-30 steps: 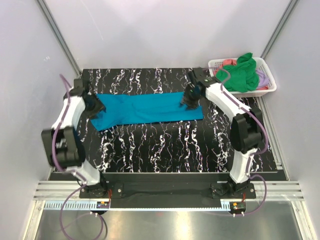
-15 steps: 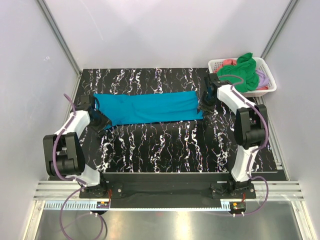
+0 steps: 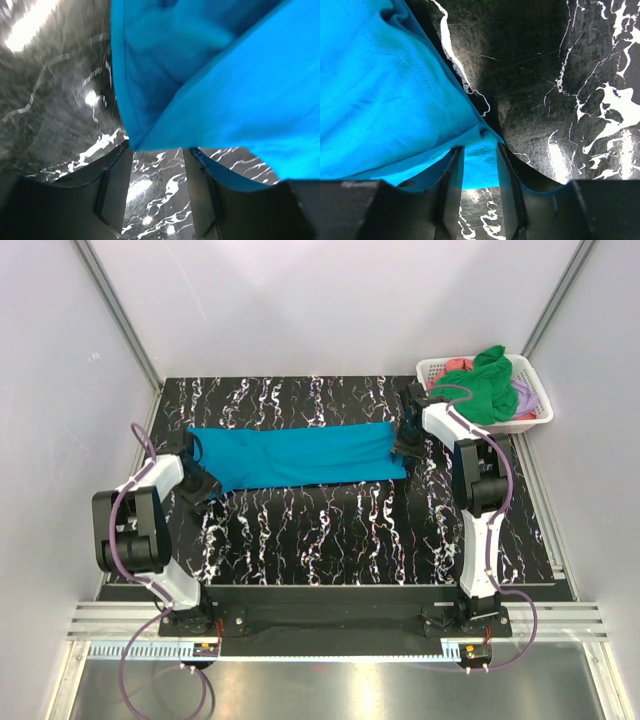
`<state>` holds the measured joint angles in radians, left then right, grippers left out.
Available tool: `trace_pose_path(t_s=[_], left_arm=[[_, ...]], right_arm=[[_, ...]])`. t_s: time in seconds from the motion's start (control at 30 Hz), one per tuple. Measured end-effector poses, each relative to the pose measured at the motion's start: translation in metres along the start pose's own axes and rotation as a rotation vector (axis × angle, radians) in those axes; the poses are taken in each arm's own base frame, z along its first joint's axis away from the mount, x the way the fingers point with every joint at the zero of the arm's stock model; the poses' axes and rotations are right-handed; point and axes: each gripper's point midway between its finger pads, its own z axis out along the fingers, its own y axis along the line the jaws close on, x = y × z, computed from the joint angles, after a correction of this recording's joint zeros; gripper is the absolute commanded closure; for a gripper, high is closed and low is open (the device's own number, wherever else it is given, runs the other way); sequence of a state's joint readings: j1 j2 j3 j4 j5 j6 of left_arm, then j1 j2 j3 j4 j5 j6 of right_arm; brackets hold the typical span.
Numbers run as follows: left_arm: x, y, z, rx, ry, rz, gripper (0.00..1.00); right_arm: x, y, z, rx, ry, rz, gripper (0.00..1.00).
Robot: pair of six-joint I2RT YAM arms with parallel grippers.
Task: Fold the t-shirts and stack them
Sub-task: Fold the tshirt
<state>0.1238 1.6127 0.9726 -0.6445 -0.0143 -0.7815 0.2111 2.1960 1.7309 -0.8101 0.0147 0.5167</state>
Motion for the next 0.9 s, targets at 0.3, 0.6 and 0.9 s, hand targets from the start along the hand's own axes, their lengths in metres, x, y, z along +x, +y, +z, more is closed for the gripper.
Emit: trace_pose_path(t_s=[0.3, 0.6, 0.9], left_arm=[[-0.04, -0.012, -0.028, -0.006, -0.138, 0.043, 0.41], [-0.012, 0.012, -0.024, -0.007, -0.119, 0.016, 0.36], [-0.002, 0.021, 0.01, -0.064, -0.073, -0.013, 0.4]], right_arm=[[0.002, -0.003, 0.002, 0.008, 0.008, -0.019, 0.53], [0.02, -0.01, -0.012, 0.006, 0.047, -0.022, 0.44], [0.041, -0.022, -0.011, 0.015, 0.085, -0.016, 0.42]])
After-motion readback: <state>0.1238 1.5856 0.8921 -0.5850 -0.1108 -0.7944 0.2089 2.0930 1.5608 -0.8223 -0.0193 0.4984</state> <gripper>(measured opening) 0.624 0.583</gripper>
